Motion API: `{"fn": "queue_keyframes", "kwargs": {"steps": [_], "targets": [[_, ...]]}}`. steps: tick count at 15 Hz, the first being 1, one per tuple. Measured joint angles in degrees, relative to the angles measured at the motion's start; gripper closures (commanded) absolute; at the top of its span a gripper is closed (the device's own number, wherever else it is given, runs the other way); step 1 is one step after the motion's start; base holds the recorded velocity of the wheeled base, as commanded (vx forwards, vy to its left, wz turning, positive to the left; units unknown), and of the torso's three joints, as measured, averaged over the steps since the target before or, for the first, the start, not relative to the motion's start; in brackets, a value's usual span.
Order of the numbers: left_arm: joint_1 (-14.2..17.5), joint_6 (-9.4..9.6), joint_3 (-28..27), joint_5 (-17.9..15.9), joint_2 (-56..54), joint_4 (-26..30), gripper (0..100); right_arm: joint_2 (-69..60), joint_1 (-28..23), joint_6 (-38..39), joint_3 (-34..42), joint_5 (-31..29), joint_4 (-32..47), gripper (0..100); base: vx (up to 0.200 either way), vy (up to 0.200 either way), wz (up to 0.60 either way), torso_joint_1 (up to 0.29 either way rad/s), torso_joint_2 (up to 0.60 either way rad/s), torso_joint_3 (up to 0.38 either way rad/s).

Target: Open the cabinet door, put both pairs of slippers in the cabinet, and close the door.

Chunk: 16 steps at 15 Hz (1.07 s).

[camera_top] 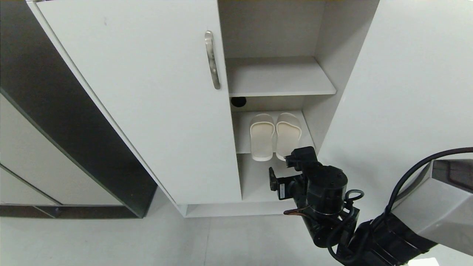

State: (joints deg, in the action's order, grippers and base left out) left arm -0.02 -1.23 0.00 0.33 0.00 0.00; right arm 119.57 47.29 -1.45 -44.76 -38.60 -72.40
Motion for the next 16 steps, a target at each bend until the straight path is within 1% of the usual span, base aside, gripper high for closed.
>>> {"fn": "queue_keyframes", "kwargs": {"steps": [12, 14, 16], "targets": [[0.0, 0.04, 0.0, 0.0, 0.0, 0.0, 100, 0.0, 0.2, 0.0, 0.9, -0.1, -0.2, 0, 0.000, 0.000, 0.00, 0.004, 0.00, 0.188], [0.0, 0.33, 0.0, 0.0, 0.0, 0.0, 100, 0.0, 0.2, 0.0, 1.8, 0.0, -1.1, 0, 0.000, 0.000, 0.00, 0.000, 0.00, 0.000], [0.0, 2.01, 0.0, 0.0, 0.0, 0.0, 100, -0.5, 0.2, -1.8, 3.9, 0.4, -2.6, 0, 0.000, 0.000, 0.00, 0.000, 0.00, 0.000]]}}
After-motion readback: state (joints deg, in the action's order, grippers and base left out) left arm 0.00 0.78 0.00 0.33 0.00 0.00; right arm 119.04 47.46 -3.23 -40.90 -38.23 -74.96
